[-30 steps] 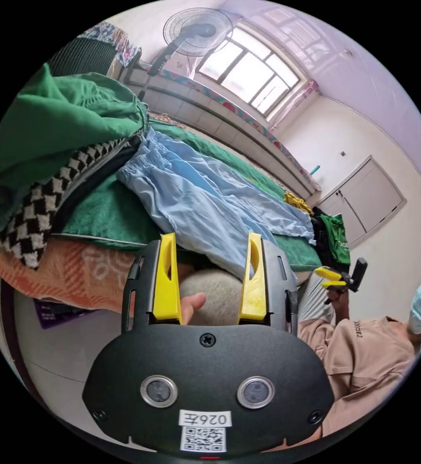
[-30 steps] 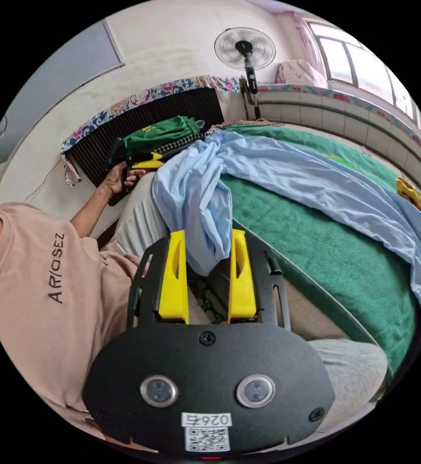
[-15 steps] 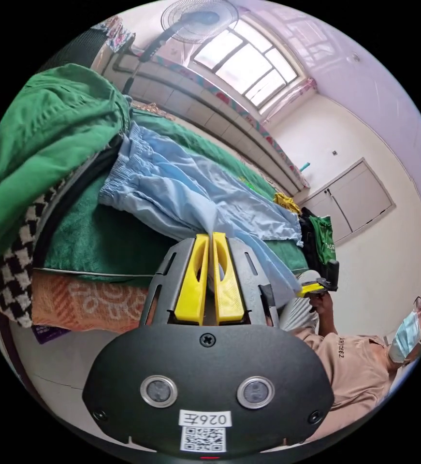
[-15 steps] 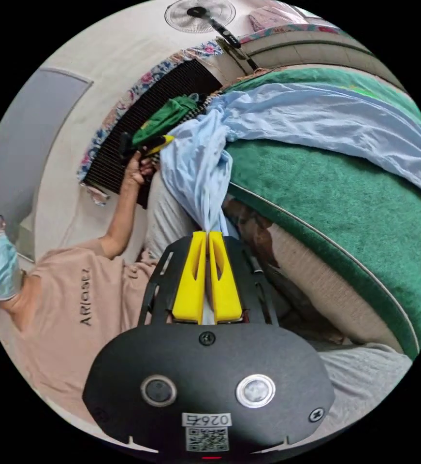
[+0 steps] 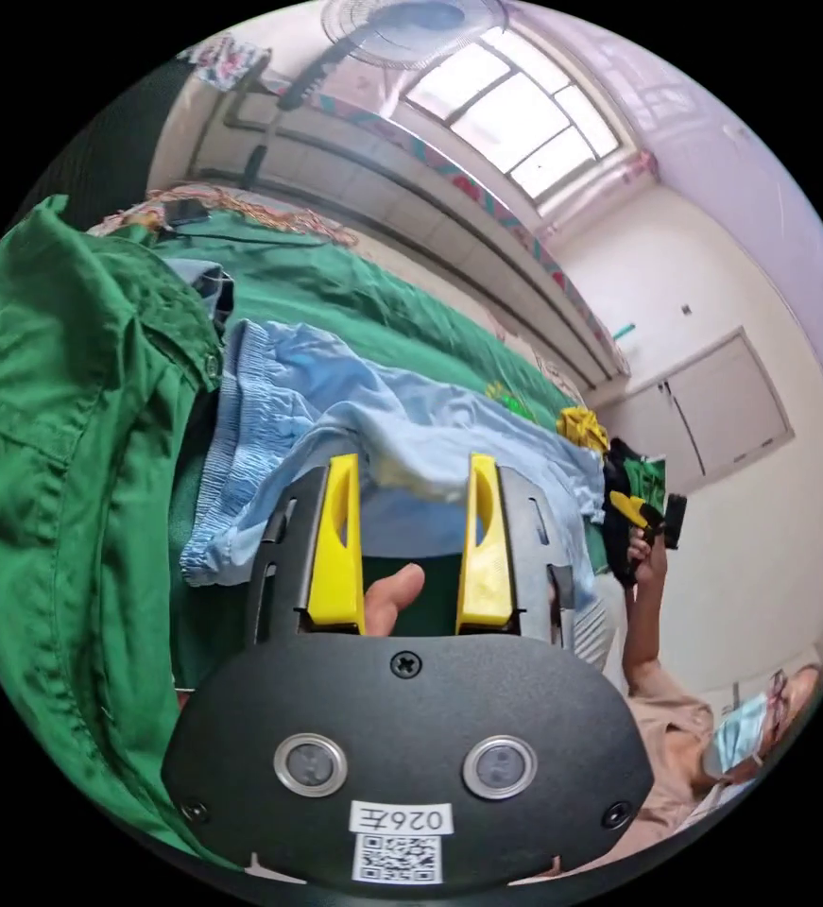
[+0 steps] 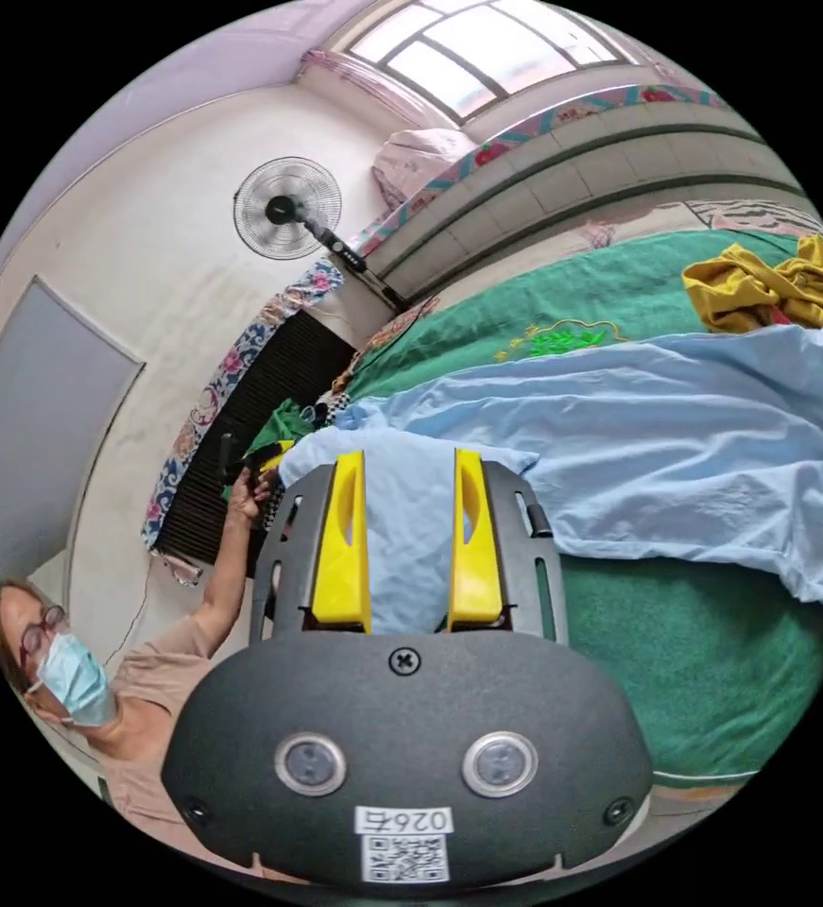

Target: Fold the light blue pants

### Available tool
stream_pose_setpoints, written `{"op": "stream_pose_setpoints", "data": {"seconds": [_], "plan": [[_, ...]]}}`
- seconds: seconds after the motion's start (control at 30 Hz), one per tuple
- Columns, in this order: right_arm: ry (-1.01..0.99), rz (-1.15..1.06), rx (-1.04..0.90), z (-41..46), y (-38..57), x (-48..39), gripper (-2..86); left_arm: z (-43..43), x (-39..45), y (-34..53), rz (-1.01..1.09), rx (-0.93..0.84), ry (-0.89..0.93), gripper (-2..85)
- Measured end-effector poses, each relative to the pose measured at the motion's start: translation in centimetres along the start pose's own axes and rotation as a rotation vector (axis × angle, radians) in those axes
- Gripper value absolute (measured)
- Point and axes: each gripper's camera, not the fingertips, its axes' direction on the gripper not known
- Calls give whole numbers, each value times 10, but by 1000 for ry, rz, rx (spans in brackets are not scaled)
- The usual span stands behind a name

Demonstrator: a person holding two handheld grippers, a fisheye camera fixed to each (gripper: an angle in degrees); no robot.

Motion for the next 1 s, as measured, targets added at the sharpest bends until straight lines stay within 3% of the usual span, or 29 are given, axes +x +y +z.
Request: {"op": "stream_pose_setpoints", "data": {"seconds": [0.1,0.17,0.4,0.5,0.53,0.57,0.63,0.83,1.0], "plan": [[65,-159,-72,5,46,-41,100,4,-1,12,51,-6,-124,162],[209,-247,-154,25,98,-78,111,13,-12,23,40,-31,-128,177],[413,-189,-221,104,163,-112,200,40,-17,18,37,24,-138,236],[651,-226,-285,138,148,-111,108,64,-4,-6,59,-6,-224,229],[629,-274,-332,140,139,-118,61,75,1,-15,71,-47,-285,169],[572,-316,-349,132,132,-127,7,82,6,-22,69,-76,-380,64],[593,-351,-321,107,126,-143,-7,81,15,-24,86,-63,-504,13],[792,-463,-200,-22,119,-203,-14,28,28,-21,153,87,-440,-4],[819,-570,-338,-73,49,-210,-14,0,46,-49,179,217,-311,-3]]}}
